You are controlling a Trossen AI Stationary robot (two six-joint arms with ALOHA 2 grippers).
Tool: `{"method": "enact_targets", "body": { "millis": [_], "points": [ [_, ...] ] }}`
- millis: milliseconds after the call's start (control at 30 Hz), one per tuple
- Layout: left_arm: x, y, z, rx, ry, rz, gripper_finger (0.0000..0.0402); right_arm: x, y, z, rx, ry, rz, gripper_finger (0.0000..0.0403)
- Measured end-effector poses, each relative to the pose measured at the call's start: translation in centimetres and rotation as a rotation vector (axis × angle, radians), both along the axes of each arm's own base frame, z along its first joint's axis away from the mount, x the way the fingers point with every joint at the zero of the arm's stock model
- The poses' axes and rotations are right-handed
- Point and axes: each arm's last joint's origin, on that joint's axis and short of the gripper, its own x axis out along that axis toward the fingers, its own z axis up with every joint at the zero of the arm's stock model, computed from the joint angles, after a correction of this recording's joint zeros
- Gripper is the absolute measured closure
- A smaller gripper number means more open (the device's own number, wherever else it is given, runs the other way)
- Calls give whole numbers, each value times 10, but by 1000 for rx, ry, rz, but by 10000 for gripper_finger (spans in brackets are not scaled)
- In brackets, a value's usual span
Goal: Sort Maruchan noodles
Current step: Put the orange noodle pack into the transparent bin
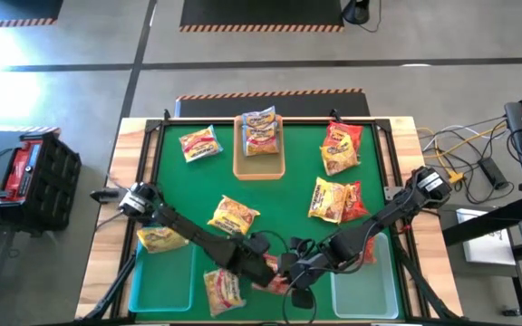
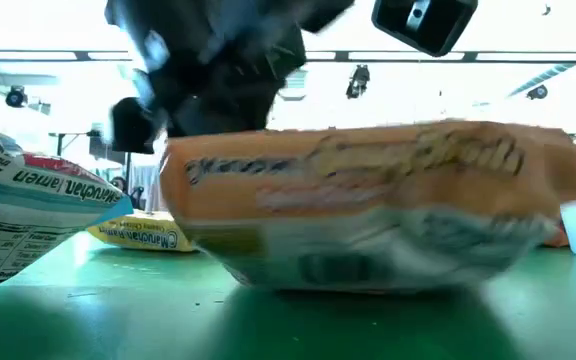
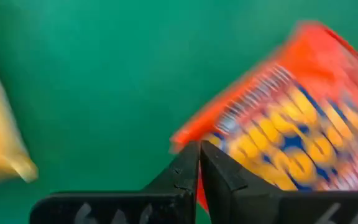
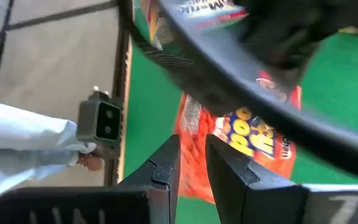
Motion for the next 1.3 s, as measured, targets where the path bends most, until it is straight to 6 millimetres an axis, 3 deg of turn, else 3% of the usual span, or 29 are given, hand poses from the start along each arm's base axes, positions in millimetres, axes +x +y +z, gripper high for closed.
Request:
{"method": "enact_targets", "body": {
  "millis": [133, 233, 333, 533, 733, 967, 1300],
  "points": [
    [8, 19, 2, 26, 6, -7, 401, -3, -2, -3, -21, 42, -5, 339],
    [5, 15, 15, 4, -25, -23, 401, -6, -2, -5, -35, 73, -13, 339],
    [-5, -11, 28, -55, -83, -37, 401, -9, -2, -7, -53, 101, -7, 339],
    [-25, -68, 37, -196, -209, -32, 401, -10, -3, -10, -104, 91, -34, 339],
    [-21, -69, 22, -166, -242, 87, 401, -9, -5, -9, -150, 48, -92, 339],
    [-23, -72, 0, -197, -176, 172, 401, -6, -12, -11, -86, 87, -234, 335],
    [-21, -64, -20, -155, -104, 207, 401, -2, -22, -13, -9, 118, -354, 262]
  ]
}}
